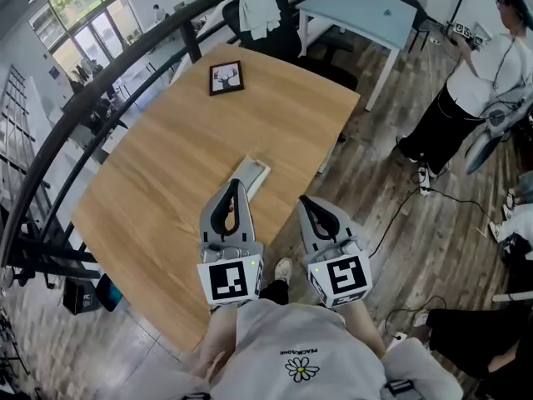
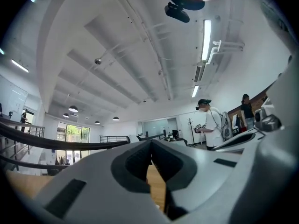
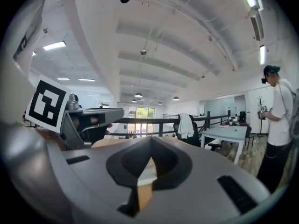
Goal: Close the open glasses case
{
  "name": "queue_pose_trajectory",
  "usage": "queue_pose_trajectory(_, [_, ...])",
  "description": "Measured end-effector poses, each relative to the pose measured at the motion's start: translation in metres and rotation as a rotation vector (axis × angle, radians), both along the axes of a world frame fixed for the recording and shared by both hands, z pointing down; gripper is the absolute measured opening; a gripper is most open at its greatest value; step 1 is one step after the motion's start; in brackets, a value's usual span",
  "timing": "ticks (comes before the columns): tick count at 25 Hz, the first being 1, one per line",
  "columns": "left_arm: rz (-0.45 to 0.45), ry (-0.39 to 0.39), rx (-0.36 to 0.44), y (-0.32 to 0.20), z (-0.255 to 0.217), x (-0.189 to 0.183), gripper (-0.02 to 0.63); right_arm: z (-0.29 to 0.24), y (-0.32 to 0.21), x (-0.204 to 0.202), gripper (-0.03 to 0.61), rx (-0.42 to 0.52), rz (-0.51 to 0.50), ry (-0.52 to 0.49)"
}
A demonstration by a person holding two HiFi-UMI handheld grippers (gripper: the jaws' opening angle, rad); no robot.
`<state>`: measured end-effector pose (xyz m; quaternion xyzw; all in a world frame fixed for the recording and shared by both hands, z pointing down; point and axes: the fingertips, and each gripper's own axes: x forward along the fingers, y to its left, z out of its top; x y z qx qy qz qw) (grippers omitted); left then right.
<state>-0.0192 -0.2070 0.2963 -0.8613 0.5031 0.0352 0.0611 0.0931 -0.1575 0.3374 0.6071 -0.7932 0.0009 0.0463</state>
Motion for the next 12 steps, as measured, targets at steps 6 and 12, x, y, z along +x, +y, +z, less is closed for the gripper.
queue_pose_trajectory(6, [-0.066, 0.032, -0.018, -0.059, -0.004, -0.004, 0.017, -0.001, -0.061, 0.0, 0.008, 0.003, -0.03, -0.014])
queue_pose_trajectory(12, [-0.153, -0.011, -0.087, -0.061, 0.012, -0.004, 0.017, 0.002, -0.081, -0.003, 0.006, -0.022, -0.144, -0.049])
